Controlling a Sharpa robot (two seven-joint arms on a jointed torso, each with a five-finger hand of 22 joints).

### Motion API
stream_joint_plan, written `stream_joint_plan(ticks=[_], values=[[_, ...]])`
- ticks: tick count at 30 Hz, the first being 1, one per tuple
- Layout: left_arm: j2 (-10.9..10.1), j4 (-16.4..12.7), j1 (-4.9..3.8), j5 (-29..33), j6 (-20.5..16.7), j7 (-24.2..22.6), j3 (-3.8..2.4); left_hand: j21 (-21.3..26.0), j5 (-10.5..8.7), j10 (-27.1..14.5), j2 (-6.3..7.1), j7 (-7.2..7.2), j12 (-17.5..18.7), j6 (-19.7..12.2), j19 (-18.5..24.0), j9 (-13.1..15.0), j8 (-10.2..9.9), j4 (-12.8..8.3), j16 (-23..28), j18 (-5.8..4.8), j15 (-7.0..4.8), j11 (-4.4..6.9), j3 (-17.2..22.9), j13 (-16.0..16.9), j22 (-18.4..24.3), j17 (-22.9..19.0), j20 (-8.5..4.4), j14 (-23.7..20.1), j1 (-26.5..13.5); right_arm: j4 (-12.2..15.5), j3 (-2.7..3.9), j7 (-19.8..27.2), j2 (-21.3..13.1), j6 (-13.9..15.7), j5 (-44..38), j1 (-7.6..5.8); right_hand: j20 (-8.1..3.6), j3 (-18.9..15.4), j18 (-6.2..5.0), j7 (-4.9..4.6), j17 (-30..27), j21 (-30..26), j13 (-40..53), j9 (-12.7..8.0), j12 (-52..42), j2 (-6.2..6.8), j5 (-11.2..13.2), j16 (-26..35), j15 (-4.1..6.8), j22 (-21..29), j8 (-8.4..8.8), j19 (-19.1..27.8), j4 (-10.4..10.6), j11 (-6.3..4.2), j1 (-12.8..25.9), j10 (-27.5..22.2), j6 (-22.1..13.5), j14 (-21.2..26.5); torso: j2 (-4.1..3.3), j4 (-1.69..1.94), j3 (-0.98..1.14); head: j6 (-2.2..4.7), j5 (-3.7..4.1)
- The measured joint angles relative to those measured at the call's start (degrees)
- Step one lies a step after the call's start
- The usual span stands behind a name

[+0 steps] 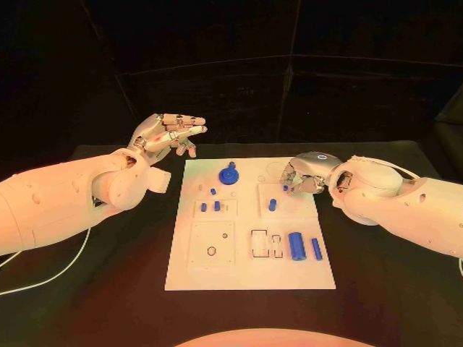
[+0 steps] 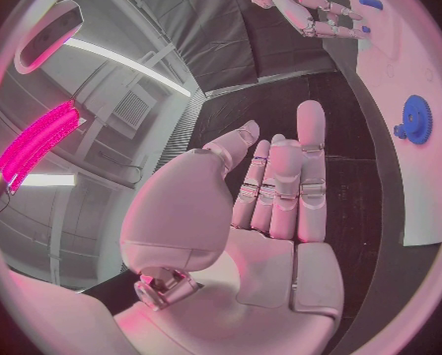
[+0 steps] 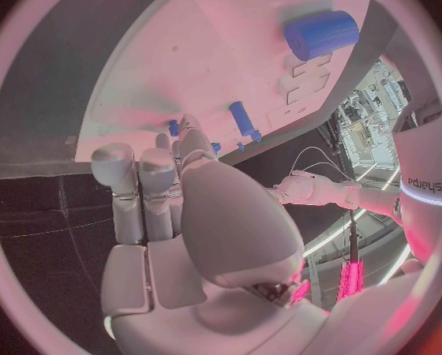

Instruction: Assemble the parts on the task board

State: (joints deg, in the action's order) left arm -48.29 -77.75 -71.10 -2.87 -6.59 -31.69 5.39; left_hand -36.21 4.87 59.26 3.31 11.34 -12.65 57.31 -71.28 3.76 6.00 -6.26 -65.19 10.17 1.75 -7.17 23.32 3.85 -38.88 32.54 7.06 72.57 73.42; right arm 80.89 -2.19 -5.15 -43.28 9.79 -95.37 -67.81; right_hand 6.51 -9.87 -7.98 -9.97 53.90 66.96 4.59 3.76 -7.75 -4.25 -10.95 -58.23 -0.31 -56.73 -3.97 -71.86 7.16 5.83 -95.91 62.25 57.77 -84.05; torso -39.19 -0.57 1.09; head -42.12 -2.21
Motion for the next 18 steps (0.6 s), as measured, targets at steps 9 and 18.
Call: stream_joint_plan(ticks=[9, 18], values=[[0.0, 0.0, 0.0, 0.3, 0.2, 0.0, 0.02, 0.0, 0.0, -0.4, 0.0, 0.2, 0.0, -0.2, 0.2, 0.0, 0.0, 0.0, 0.0, 0.0, 0.0, 0.0, 0.0, 0.0, 0.1, -0.1, 0.19, 0.0, 0.0, -1.3, -0.01, -0.3, 1.0, -1.6, -0.2, 0.15, -0.07, 1.8, 0.9, 0.33, 2.6, 2.6, -0.9, 0.1, 0.2, -0.74, 0.9, -3.1, 0.0, -3.2, 0.0, -1.3, 0.0, -0.3, -0.7, 1.5, 1.4, 0.0, 0.01, -0.04, 0.02, -0.15, -0.1], [0.1, 0.0, 0.0, 0.4, 0.4, 0.0, 0.03, 0.0, 0.0, -0.4, 0.0, 0.2, 0.0, -0.2, 0.2, 0.0, 0.0, 0.0, 0.0, -0.01, 0.0, 0.0, 0.0, 0.0, 0.1, 0.0, 0.19, 0.0, 0.0, -1.6, 0.16, -0.5, 1.8, -2.4, -0.4, 0.16, -0.27, 2.6, 0.89, 0.44, 3.5, 3.4, -1.0, 0.1, 0.4, -0.74, 1.3, -4.0, 0.0, -4.5, 0.0, -1.5, 0.0, -0.43, -0.7, 2.1, 1.7, 0.0, 0.07, -0.08, 0.05, -0.16, -0.22]])
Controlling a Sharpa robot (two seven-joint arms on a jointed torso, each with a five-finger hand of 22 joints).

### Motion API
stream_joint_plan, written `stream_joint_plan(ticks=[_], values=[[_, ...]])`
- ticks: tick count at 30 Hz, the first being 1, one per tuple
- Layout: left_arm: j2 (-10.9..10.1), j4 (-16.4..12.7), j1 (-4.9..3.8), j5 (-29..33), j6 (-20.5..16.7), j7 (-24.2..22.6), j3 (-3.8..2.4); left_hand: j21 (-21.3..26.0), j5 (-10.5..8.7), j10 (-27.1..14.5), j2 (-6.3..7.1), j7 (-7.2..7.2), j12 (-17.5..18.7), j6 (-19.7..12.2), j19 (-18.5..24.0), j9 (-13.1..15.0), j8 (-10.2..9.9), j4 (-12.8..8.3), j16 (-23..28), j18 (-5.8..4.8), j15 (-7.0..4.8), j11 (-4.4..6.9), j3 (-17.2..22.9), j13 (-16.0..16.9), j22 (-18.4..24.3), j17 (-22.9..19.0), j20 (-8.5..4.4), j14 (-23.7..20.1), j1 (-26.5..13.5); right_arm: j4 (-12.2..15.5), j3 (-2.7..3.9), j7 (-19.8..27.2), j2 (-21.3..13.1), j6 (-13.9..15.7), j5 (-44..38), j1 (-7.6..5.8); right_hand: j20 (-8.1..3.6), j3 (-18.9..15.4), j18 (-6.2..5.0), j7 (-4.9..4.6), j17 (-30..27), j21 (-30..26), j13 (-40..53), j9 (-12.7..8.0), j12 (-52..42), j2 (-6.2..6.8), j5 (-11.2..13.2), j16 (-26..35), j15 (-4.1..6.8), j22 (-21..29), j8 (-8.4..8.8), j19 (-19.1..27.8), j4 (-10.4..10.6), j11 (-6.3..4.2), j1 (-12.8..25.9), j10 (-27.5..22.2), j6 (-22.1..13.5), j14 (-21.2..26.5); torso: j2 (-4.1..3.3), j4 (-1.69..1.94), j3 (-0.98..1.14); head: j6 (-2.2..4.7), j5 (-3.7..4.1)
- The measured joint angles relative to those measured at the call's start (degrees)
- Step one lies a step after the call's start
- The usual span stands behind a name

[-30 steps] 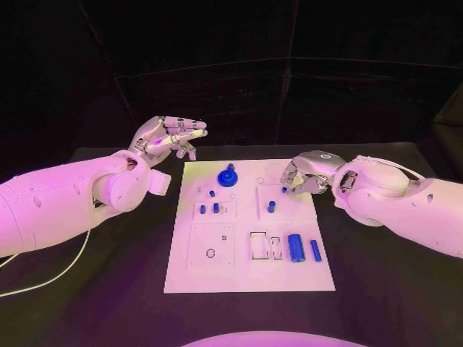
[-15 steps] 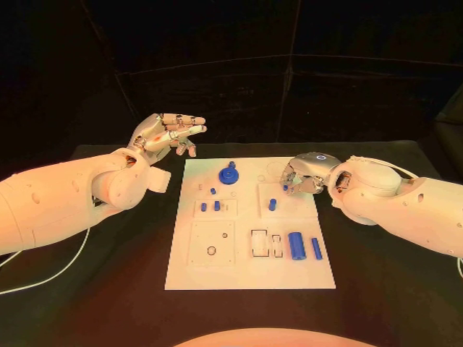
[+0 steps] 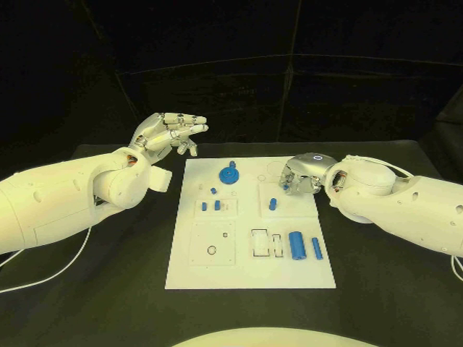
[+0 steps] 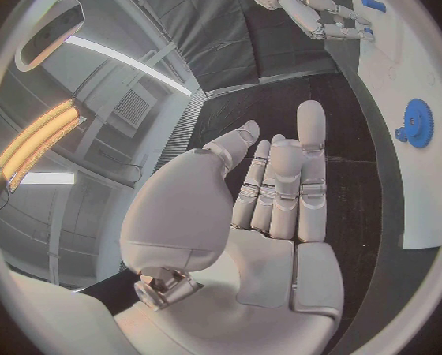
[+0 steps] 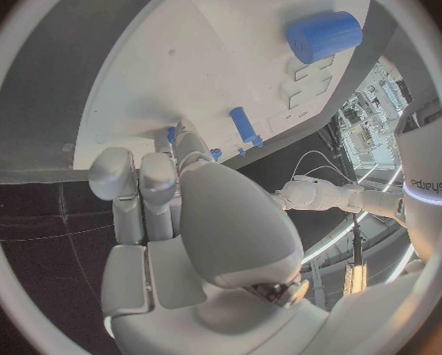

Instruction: Assemble the parts on the task board

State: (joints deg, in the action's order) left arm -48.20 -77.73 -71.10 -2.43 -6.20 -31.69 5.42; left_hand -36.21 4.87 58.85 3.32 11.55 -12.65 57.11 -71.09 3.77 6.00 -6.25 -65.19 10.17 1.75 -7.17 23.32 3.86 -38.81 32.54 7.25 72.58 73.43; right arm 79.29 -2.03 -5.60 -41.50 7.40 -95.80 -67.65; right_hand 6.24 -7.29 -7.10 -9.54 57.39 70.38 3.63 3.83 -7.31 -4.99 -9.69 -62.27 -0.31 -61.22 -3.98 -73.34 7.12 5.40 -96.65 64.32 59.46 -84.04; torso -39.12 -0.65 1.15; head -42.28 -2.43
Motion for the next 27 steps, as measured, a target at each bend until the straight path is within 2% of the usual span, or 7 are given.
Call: stream_joint_plan(ticks=[3, 5, 9, 15, 19, 23, 27], values=[[0.0, 0.1, 0.0, 0.0, 0.0, 0.0, 0.0, 0.0, 0.0, 0.0, 0.0, 0.0, 0.0, 0.0, 0.0, 0.0, 0.0, 0.0, 0.0, 0.0, 0.0, 0.0, 0.0, 0.0, 0.0, 0.0, 0.0, 0.0, 0.0, -0.1, 0.05, -0.1, 0.1, -0.1, 0.0, 0.0, 0.0, 1.0, 0.0, 0.27, 0.7, 1.0, -0.1, 0.0, 0.3, 0.0, 0.3, -1.1, 0.0, -1.0, 0.0, -0.5, 0.1, -0.09, 0.0, 0.7, 0.8, 0.0, 0.01, 0.0, 0.0, 0.0, 0.0], [0.0, 0.1, 0.0, 0.0, 0.0, 0.0, 0.0, 0.0, 0.0, 0.0, 0.0, 0.0, 0.0, 0.0, 0.0, 0.0, 0.0, 0.0, 0.0, 0.0, 0.0, 0.0, 0.0, 0.0, 0.0, 0.0, 0.0, 0.0, 0.0, -0.1, 0.06, -0.2, 0.1, -0.1, -0.1, 0.0, -0.1, 1.9, 0.91, 0.47, 1.2, 2.2, -0.1, 0.1, 0.3, -0.48, 0.8, -1.8, 0.0, -2.6, 0.0, -1.6, -0.1, -0.31, -0.5, 1.8, 1.8, 0.0, 0.01, 0.0, 0.0, 0.0, 0.0], [0.0, 0.1, 0.0, 0.1, 0.1, 0.0, 0.0, 0.0, 0.0, 0.0, 0.01, 0.0, 0.0, 0.0, 0.0, 0.0, 0.0, 0.0, 0.0, -0.01, 0.0, 0.0, 0.0, 0.0, 0.0, 0.0, 0.0, 0.0, 0.0, -0.1, 0.08, -0.6, 0.2, -0.1, -0.3, 0.0, -0.72, 5.0, 1.81, 1.16, 1.7, 5.3, 0.0, 0.2, 0.0, -1.15, 1.9, -3.0, 0.64, -6.7, -0.54, -3.6, -1.0, -1.01, -1.2, 4.1, 4.0, 0.0, 0.01, 0.0, 0.0, -0.08, 0.01], [0.0, 0.2, 0.0, 0.1, 0.1, 0.0, 0.01, 0.3, 0.0, -0.2, 0.02, 0.0, 0.0, -0.4, 0.0, 0.0, 0.0, 0.0, 0.0, -0.01, 0.0, -0.2, 0.0, 0.0, 0.1, 0.0, 0.0, 0.0, 0.0, 0.0, 0.03, -0.9, 0.1, 0.3, -0.5, 0.1, -0.91, 10.7, 1.8, 1.43, 1.0, 6.4, 0.1, 0.2, 0.5, -1.08, 2.5, -3.1, 0.84, -8.1, -0.45, -3.8, -2.2, -0.4, -1.1, 4.7, 4.7, 0.2, 0.0, 0.0, 0.0, -0.21, 0.04], [0.0, 0.3, 0.0, 0.1, 0.1, 0.1, 0.01, 0.3, 0.0, -0.2, 0.02, 0.0, -0.2, -0.4, 0.0, 0.0, 0.0, -0.2, 0.0, -0.01, 0.11, -0.18, -0.2, 0.0, 0.1, 0.0, 0.0, -0.1, 0.0, 0.4, -0.04, -0.9, -0.1, 1.2, -0.6, 0.25, -0.6, 18.3, 1.8, 1.43, 0.3, 6.9, 0.0, 0.1, 1.7, 1.81, 2.6, -3.7, 0.84, -8.6, -0.15, -3.5, -3.3, -0.09, 1.8, 5.0, 5.3, 0.2, 0.0, 0.0, 0.03, -0.29, -0.06], [0.0, 0.4, 0.0, 0.1, 0.1, 0.1, 0.01, 0.3, 0.0, -0.6, 0.02, 0.0, -0.2, -0.4, 0.0, 0.0, 0.0, -0.2, 0.0, -0.02, 0.2, -0.2, -0.2, 0.0, 0.2, 0.0, 0.0, -0.2, 0.0, 1.0, -0.12, -0.9, -0.5, 2.6, -0.7, 0.36, -0.6, 28.2, 1.79, 1.33, -0.4, 7.2, 0.2, 0.1, 2.3, 6.23, 2.7, -4.4, 0.84, -9.1, -0.16, -3.5, -4.6, 0.22, 6.2, 5.3, 5.7, 0.2, -0.01, 0.0, 0.03, -0.33, -0.08], [0.0, 0.5, 0.0, 0.1, 0.2, 0.2, 0.02, 0.3, 0.0, -0.6, 0.02, 0.0, -0.2, -0.4, 0.0, 0.0, 0.0, -0.2, 0.0, -0.02, 0.21, -0.2, -0.2, 0.0, 0.2, 0.0, 0.0, -0.2, 0.0, 1.9, -0.12, -0.8, -1.2, 4.7, -0.7, 0.36, -0.4, 32.0, 1.79, 1.36, -0.8, 7.5, 0.4, 0.1, 2.3, 7.83, 2.7, -4.6, 0.84, -9.2, -0.17, -3.3, -5.4, 0.23, 8.8, 5.3, 5.8, 0.2, 0.0, 0.0, 0.0, -0.39, -0.08]])
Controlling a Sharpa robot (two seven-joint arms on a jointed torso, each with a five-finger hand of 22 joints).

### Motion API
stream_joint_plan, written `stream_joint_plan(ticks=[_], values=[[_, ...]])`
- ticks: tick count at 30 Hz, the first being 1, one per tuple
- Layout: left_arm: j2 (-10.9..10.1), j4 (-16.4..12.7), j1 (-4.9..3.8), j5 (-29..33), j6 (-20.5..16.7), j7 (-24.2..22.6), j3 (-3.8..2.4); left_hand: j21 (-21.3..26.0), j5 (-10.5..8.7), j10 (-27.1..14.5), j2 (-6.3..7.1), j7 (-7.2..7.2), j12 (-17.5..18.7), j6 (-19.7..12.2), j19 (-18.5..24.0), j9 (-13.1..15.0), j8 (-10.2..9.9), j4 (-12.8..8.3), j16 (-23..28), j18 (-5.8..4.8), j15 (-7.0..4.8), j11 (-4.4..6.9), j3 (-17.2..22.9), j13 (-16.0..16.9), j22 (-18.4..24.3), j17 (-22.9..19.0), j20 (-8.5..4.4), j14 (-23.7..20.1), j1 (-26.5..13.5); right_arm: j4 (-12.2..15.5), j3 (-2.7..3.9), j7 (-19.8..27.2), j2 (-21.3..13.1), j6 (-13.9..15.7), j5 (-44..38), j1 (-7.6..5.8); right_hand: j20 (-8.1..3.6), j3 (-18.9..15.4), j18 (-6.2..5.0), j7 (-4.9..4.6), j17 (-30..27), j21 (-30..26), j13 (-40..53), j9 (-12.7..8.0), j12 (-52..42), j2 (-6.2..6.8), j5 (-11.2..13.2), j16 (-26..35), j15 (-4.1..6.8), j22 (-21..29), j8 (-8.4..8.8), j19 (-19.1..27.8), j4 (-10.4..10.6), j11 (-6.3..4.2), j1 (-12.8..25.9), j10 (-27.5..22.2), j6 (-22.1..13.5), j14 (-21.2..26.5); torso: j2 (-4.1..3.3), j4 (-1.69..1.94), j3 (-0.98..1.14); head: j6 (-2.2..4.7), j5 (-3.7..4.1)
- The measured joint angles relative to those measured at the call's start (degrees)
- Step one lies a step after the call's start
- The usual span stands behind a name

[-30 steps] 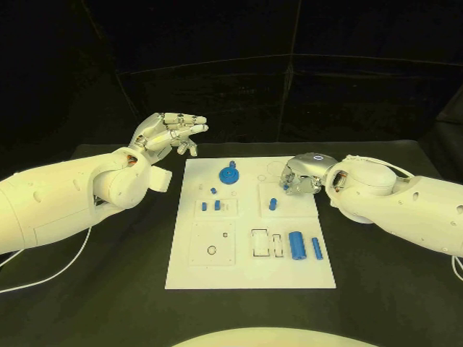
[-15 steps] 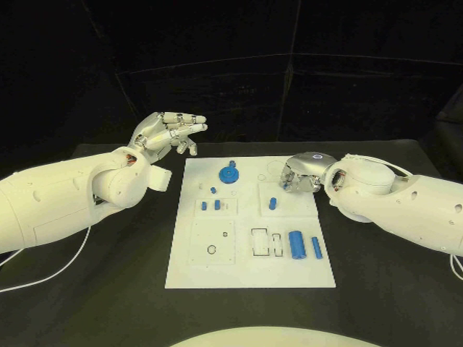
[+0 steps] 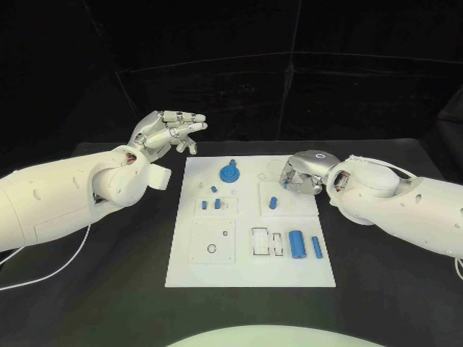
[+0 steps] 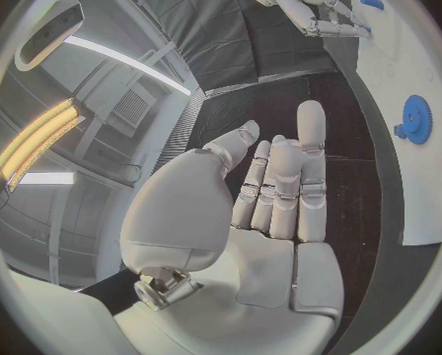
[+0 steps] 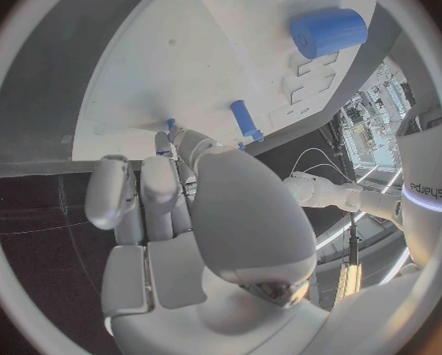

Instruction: Assemble the parts on the task board

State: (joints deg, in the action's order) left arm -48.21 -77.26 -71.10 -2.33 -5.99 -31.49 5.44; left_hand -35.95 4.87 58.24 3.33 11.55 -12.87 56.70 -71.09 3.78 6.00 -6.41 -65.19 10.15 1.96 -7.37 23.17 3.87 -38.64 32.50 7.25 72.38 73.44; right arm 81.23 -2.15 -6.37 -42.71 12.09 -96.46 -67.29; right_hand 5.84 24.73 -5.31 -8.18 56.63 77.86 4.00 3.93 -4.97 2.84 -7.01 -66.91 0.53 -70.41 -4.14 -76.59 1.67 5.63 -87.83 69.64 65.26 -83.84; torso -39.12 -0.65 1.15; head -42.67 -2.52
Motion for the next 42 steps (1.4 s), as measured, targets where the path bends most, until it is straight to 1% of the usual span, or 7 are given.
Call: stream_joint_plan(ticks=[2, 8, 12, 21, 28, 34, 42], values=[[0.0, 0.1, 0.0, 0.0, 0.1, 0.0, 0.0, 0.0, 0.0, 0.0, 0.0, 0.0, 0.0, 0.0, 0.0, 0.0, 0.0, 0.0, 0.0, 0.0, 0.0, 0.0, 0.0, 0.0, 0.0, 0.0, 0.0, 0.0, 0.0, 0.5, 0.0, 0.0, -0.4, 1.0, 0.1, 0.0, 0.0, 1.2, 0.0, 0.0, -0.1, 0.0, 0.0, 0.0, 0.3, 0.39, 0.0, -0.1, 0.0, -0.1, 0.0, 0.0, -0.3, -0.84, 1.2, 0.8, 0.0, 0.0, 0.0, -0.01, 0.0, -0.02, 0.0], [0.0, 0.2, 0.0, 0.0, 0.2, 0.1, 0.01, 0.0, 0.0, 0.0, 0.0, 0.21, 0.0, -0.2, 0.0, 0.0, 0.0, 0.0, 0.0, -0.01, 0.0, 0.0, 0.0, 0.0, 0.1, -0.1, 0.0, 0.0, 0.0, 2.1, 0.02, 0.1, -1.7, 3.5, 0.6, 0.0, 0.0, 2.8, 0.0, 0.0, -0.2, 0.0, 0.0, 0.0, 0.4, 1.06, 0.2, -0.4, 0.0, -0.2, 0.0, 0.0, -1.0, -0.92, 2.1, 0.9, 0.0, 0.0, 0.07, -0.04, -0.04, 0.04, -0.02], [0.0, 0.2, 0.0, 0.0, 0.3, 0.1, 0.01, 0.0, 0.0, 0.0, 0.0, 0.0, 0.0, -0.4, 0.0, 0.0, 0.0, 0.0, 0.0, -0.01, 0.0, 0.0, 0.0, 0.0, 0.1, -0.2, 0.0, 0.0, 0.0, 3.9, 0.04, 0.1, -2.9, 4.8, 1.1, -0.01, 0.0, 3.0, -0.01, 0.0, -0.2, 0.0, 0.0, 0.0, 0.4, 0.98, 0.3, -0.4, 0.0, -0.2, 0.0, 0.0, -1.1, -0.92, 2.2, 0.9, 0.0, 0.0, 0.07, -0.04, -0.04, 0.08, 0.03], [0.0, 0.3, 0.0, 0.0, 0.4, 0.1, 0.02, 0.0, 0.0, -0.2, 0.0, 0.0, -0.2, -0.4, 0.0, 0.0, 0.0, -0.2, 0.0, -0.01, 0.0, -0.21, -0.2, 0.0, 0.1, -0.2, 0.0, 0.0, 0.0, 11.4, 0.11, 0.1, -4.7, 7.3, 2.6, -0.06, 0.0, 3.4, -0.01, 0.0, -0.1, 0.4, -0.1, 0.0, 0.5, 1.45, 0.4, -0.7, 0.0, -0.4, 0.01, 0.0, -1.5, -1.34, 3.1, 1.3, 0.0, 0.0, 0.03, 0.0, -0.06, -0.05, -0.4], [0.4, 0.2, 0.0, 0.0, 0.4, 0.1, 0.02, 0.0, 0.0, -0.2, 0.0, 0.0, -0.2, -0.4, 0.0, 0.0, 0.0, -0.2, 0.0, -0.01, 0.0, -0.21, -0.2, 0.0, 0.1, -0.2, 0.0, 0.0, 0.0, 15.6, 0.11, 0.2, -2.5, 7.7, 3.3, -0.06, 0.0, 3.4, -0.01, 0.0, -0.1, 0.4, -0.1, 0.0, 0.5, 1.51, 0.4, -0.7, -0.01, -0.4, 0.01, 0.0, -1.6, -1.34, 3.1, 1.3, 0.0, 0.0, -0.01, 0.09, -0.1, -0.48, -1.18], [0.7, -0.1, 0.0, 0.0, 0.4, 0.1, 0.02, 0.0, 0.0, -0.2, 0.0, 0.0, -0.2, -0.4, 0.0, 0.0, 0.0, -0.2, 0.0, -0.02, 0.0, -0.21, -0.2, 0.0, 0.1, -0.2, 0.0, 0.0, 0.0, 16.2, 0.1, 0.4, 0.9, 7.7, 3.4, 0.29, 0.0, 3.6, -0.01, 0.01, 0.0, 0.4, -0.1, 0.0, 0.5, 1.76, 0.4, -0.9, -0.01, -0.4, 0.03, 0.0, -1.4, -1.44, 3.4, 1.4, 0.0, 0.0, -0.04, 0.13, -0.19, -0.9, -1.98], [1.0, -0.3, -0.02, 0.0, 0.4, 0.1, 0.02, 0.0, 0.0, -0.4, 0.0, 0.2, -0.2, -0.6, 0.0, 0.0, 0.0, -0.2, 0.0, -0.02, 0.0, 0.0, -0.2, 0.0, 0.2, -0.3, 0.0, 0.0, 0.0, 13.6, 0.02, 0.6, 5.3, 6.7, 2.2, 4.05, -0.01, 3.6, -0.01, 0.02, 0.0, 0.4, -0.1, 0.0, 0.5, 1.46, 0.4, -0.9, -0.01, -0.4, 0.06, 0.0, -1.4, -1.45, 3.7, 1.4, 0.0, 0.0, -0.04, 0.12, -0.25, -1.49, -3.02]])
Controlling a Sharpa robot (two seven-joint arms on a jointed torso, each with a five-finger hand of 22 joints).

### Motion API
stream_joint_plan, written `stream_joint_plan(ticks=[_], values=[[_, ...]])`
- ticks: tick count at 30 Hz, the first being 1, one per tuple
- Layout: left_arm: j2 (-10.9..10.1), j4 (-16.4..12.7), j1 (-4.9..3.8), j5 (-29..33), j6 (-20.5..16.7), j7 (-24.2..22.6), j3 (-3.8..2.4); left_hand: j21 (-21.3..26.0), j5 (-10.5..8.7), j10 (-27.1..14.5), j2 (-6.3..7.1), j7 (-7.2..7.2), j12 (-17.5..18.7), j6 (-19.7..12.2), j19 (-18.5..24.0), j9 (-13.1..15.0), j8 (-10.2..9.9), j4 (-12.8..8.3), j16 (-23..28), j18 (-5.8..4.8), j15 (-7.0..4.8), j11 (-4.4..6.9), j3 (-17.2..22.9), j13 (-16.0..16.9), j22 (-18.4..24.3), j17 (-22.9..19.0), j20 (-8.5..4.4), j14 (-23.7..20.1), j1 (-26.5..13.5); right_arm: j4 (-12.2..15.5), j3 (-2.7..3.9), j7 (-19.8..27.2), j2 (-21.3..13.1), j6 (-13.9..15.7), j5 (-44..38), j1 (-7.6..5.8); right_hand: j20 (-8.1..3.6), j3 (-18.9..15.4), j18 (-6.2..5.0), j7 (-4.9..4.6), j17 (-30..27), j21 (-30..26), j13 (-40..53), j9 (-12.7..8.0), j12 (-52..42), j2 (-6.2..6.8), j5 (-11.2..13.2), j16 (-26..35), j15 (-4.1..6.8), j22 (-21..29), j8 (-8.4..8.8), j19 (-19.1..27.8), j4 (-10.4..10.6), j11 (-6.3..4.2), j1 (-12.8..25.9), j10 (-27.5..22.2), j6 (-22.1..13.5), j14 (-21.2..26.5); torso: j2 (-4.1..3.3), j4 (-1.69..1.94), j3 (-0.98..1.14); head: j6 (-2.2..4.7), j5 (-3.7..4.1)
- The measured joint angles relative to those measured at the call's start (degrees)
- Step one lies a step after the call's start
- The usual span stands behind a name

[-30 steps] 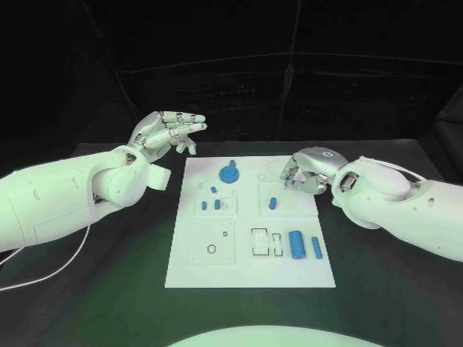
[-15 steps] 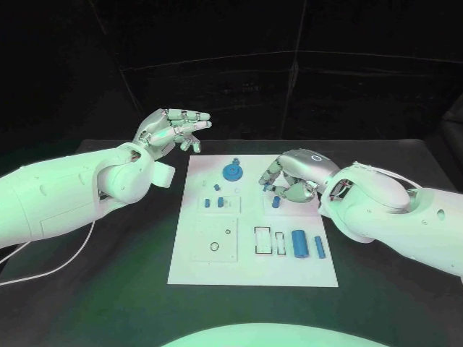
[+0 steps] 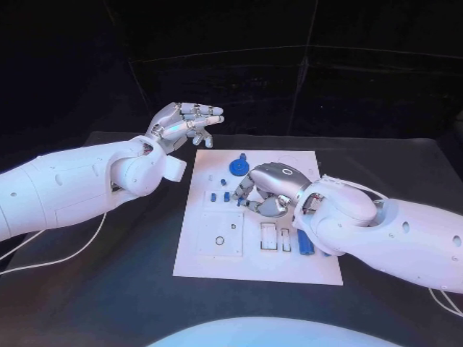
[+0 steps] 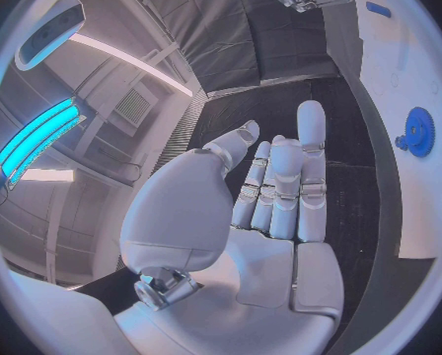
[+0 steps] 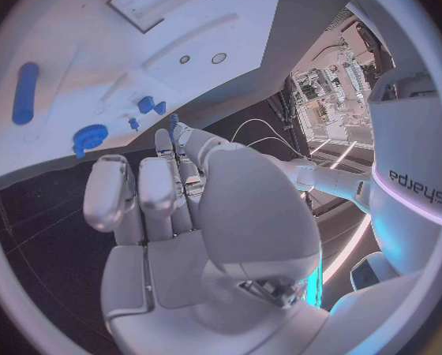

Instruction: Assemble the parts on the task board

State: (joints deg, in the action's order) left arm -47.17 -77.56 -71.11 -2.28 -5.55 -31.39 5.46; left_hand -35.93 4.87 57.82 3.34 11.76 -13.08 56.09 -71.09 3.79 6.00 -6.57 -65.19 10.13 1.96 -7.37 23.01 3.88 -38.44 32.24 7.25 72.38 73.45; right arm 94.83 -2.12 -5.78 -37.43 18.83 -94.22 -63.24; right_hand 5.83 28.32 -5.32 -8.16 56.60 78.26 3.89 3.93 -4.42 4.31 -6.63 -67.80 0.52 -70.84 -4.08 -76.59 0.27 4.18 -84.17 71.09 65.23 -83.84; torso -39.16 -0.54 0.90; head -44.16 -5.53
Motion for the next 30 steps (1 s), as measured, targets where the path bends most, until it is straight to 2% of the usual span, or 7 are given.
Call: stream_joint_plan(ticks=[4, 8, 15, 27, 30], values=[[0.2, -0.1, -0.02, 0.0, 0.0, 0.0, 0.0, 0.2, 0.0, 0.0, 0.0, 0.0, 0.0, 0.0, 0.0, 0.0, 0.0, -0.2, 0.0, 0.0, 0.0, 0.0, -0.2, 0.0, 0.0, 0.0, 0.0, 0.0, 0.0, -1.8, -0.05, 0.0, 1.7, -0.8, -1.0, 1.54, 0.0, 0.0, 0.0, 0.01, 0.0, 0.0, 0.0, 0.0, 0.0, 0.22, 0.0, 0.0, 0.0, 0.0, 0.1, 0.0, 0.0, 0.0, 0.2, 0.0, 0.0, 0.0, 0.01, -0.07, 0.07, -0.27, -0.56], [0.7, -0.2, -0.05, 0.0, 0.0, 0.0, 0.0, 0.2, 0.0, 0.0, 0.0, 0.0, -0.2, 0.0, 0.0, 0.0, 0.0, -0.2, 0.0, 0.0, 0.0, 0.0, -0.2, 0.0, 0.0, -0.1, 0.0, 0.0, 0.0, -3.0, -0.04, 0.0, 2.7, -1.6, -1.9, 2.19, 0.0, 0.0, 0.0, 0.01, -0.1, 0.0, 0.0, 0.0, 0.0, 0.22, 0.0, 0.0, 0.0, 0.0, 0.11, 0.0, 0.0, 0.0, 0.2, 0.0, 0.0, 0.0, 0.0, -0.07, 0.09, -0.51, -0.62], [1.1, -0.2, -0.07, 0.0, 0.1, 0.0, 0.0, 0.2, 0.0, 0.0, 0.0, 0.0, -0.2, 0.0, 0.0, 0.0, 0.0, -0.2, 0.0, 0.0, 0.0, 0.0, -0.2, 0.0, 0.1, -0.1, 0.0, 0.0, 0.0, -4.1, -0.02, -0.1, 3.6, -2.7, -2.9, 2.62, 0.0, 0.1, 0.0, 0.06, -0.1, 0.0, 0.0, -0.1, 0.0, 0.22, 0.0, 0.0, 0.0, 0.0, 0.12, 0.0, -0.1, 0.02, 0.2, 0.0, -0.1, 0.0, 0.0, -0.07, 0.17, -0.87, -1.03], [1.4, -0.1, -0.09, 0.0, 0.3, 0.3, 0.06, 0.2, 0.0, -0.2, 0.0, 0.0, -0.2, 0.0, 0.0, 0.0, 0.0, -0.2, 0.0, -0.01, 0.0, -0.21, -0.2, 0.0, 0.1, -0.1, 0.0, 0.0, 0.0, -4.3, -0.06, -0.2, 4.2, -4.0, -3.9, 3.26, 0.0, 0.1, 0.0, -0.27, -0.1, 0.0, -0.1, 0.0, 0.0, 0.28, 0.1, 0.0, 0.0, 0.0, 0.15, 0.0, -0.2, 0.03, 0.3, 0.0, -0.1, 0.0, 0.0, -0.1, 0.22, -1.38, -1.37], [1.4, -0.1, -0.09, 0.0, 0.3, 0.4, 0.07, 0.2, 0.0, -0.2, 0.0, 0.0, -0.2, 0.0, 0.0, 0.0, 0.0, -0.2, 0.0, -0.01, 0.0, -0.21, -0.2, 0.0, 0.0, -0.1, 0.0, 0.0, 0.0, -4.6, -0.28, -0.2, 4.4, -4.2, -4.1, 3.36, 0.0, 0.1, 0.0, -0.27, -0.1, 0.0, -0.1, 0.0, 0.0, 0.28, 0.1, 0.0, 0.0, 0.0, 0.15, 0.0, -0.2, 0.03, 0.3, 0.0, -0.1, 0.0, 0.0, -0.1, 0.21, -1.51, -1.54]])
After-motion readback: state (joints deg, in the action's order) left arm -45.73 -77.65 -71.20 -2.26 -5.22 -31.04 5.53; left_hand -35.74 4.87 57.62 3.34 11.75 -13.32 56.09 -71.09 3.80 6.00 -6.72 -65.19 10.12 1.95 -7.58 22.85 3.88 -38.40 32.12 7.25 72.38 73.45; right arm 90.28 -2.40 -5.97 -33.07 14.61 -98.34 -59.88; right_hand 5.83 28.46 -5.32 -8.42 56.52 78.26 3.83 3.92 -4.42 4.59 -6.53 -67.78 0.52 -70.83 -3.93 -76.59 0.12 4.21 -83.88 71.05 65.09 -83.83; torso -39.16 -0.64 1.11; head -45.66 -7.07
